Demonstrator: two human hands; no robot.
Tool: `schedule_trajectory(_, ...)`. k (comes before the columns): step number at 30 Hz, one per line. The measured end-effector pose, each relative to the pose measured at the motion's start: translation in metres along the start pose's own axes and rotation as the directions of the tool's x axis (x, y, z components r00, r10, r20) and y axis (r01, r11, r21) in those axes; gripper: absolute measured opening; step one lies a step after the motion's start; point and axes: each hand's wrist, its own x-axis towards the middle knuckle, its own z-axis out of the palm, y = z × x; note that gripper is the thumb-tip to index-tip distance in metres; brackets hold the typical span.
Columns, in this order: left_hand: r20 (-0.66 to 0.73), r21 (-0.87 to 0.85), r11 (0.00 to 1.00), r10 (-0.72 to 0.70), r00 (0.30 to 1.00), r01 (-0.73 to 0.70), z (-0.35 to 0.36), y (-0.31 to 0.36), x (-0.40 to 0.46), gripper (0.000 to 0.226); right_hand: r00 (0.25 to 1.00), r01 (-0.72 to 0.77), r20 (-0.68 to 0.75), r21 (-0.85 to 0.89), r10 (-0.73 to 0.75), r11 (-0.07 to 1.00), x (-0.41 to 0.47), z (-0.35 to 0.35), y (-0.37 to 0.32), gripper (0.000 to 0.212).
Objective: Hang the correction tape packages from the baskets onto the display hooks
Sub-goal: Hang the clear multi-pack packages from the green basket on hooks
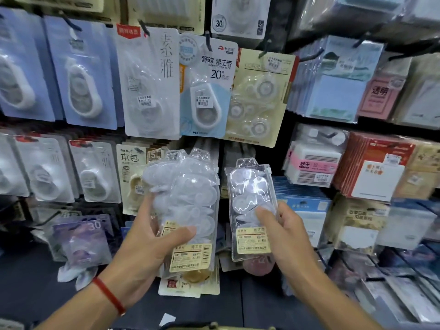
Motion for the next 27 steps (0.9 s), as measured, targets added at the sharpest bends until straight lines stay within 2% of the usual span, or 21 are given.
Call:
schedule_trajectory(4,0.006,-0.065,0.998,-0.011,1.000,0.011,-0.004,0.002,-0.001,0.121,0.998,-0.001,-0.059,-0.031,-0.001,1.000,0.002,0.000,0.001,0.036)
schedule_trajectory(8,0.033,-0.103,0.994,-0.021,0.999,0.025,-0.005,0.002,-0.001,0.134,0.997,-0.064,-0.040,-0.022,0.063,0.998,0.000,-0.001,0.001,0.030)
schedule_trajectory(11,0.031,-0.126,0.992,-0.019,0.999,0.023,-0.005,0.003,-0.002,0.135,0.997,-0.038,-0.069,-0.073,0.033,0.997,0.003,-0.001,0.002,0.032)
schedule_trajectory(13,0.030,-0.145,0.989,-0.018,0.999,0.022,-0.004,0.004,-0.003,0.131,0.998,-0.009,-0.066,-0.270,-0.009,0.963,0.005,-0.003,0.005,0.040)
schedule_trajectory(15,0.035,-0.147,0.989,-0.025,0.999,0.030,-0.001,0.004,-0.004,0.126,0.989,0.083,-0.055,-0.568,-0.139,0.819,0.001,-0.006,0.008,0.053)
schedule_trajectory(17,0.045,-0.128,0.991,-0.038,0.998,0.043,0.000,0.001,-0.005,0.121,0.948,0.229,-0.019,-0.650,-0.316,0.725,-0.004,-0.005,0.004,0.055)
schedule_trajectory(19,0.082,-0.116,0.992,-0.045,0.996,0.054,0.003,-0.002,-0.006,0.111,0.946,0.297,0.041,-0.505,-0.321,0.810,-0.009,0.001,0.001,0.044)
schedule_trajectory(21,0.104,-0.116,0.991,-0.061,0.993,0.073,0.008,-0.005,-0.007,0.105,0.966,0.251,0.140,-0.320,-0.217,0.914,-0.016,0.009,0.001,0.038)
schedule_trajectory(23,0.119,-0.120,0.989,-0.069,0.991,0.084,0.012,-0.009,-0.008,0.107,0.959,0.237,0.214,-0.245,-0.186,0.940,-0.021,0.016,0.004,0.033)
schedule_trajectory(27,0.168,-0.118,0.988,-0.082,0.982,0.103,0.020,-0.015,-0.009,0.100,0.969,0.198,0.175,-0.119,-0.176,0.973,-0.021,0.023,0.006,0.013)
